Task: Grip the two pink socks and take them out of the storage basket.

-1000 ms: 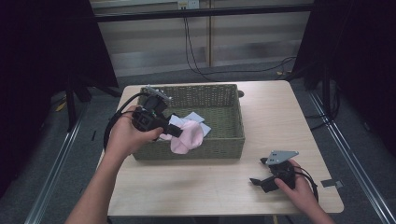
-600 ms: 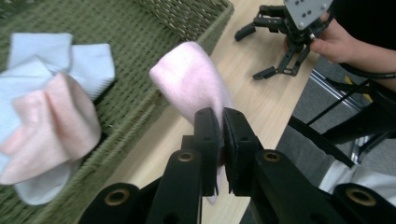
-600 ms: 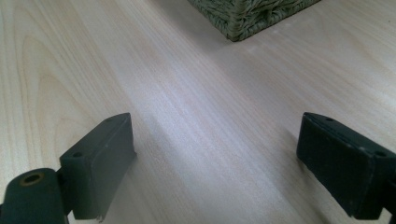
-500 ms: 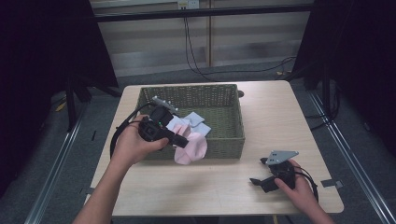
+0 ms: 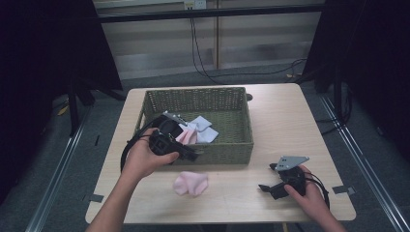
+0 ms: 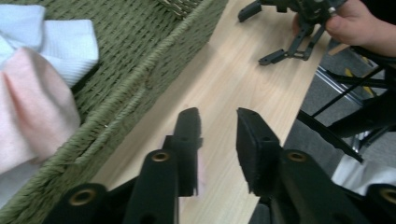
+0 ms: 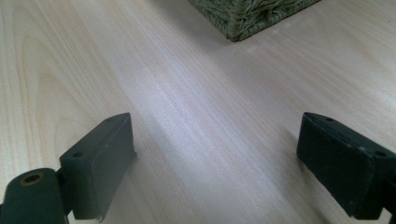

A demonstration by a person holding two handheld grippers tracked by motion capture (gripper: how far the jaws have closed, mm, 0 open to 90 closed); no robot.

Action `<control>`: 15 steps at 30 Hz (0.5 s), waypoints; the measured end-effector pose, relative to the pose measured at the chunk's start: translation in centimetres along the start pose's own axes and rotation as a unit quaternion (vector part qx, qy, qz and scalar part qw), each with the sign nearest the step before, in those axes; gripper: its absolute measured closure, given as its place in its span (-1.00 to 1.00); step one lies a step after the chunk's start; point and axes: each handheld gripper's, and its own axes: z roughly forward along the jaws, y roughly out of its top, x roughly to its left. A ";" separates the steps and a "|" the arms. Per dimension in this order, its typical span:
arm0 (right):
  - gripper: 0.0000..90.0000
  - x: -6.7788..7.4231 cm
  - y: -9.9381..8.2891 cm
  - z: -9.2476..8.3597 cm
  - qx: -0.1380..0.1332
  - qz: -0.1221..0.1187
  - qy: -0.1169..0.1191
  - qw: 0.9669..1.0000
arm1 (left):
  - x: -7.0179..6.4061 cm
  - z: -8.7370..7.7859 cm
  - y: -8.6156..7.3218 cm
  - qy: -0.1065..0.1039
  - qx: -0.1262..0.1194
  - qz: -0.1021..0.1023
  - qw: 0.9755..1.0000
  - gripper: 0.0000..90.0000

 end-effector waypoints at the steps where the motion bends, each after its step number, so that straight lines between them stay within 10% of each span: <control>1: -0.77 0.0 0.0 0.0 0.000 0.000 0.000 1.000 | 0.1 0.0 0.0 0.002 -0.002 -0.005 1.000 0.47; 15: -0.77 0.0 0.0 0.0 0.000 0.000 0.000 1.000 | 2.9 -0.5 1.1 0.040 -0.017 -0.014 0.999 0.22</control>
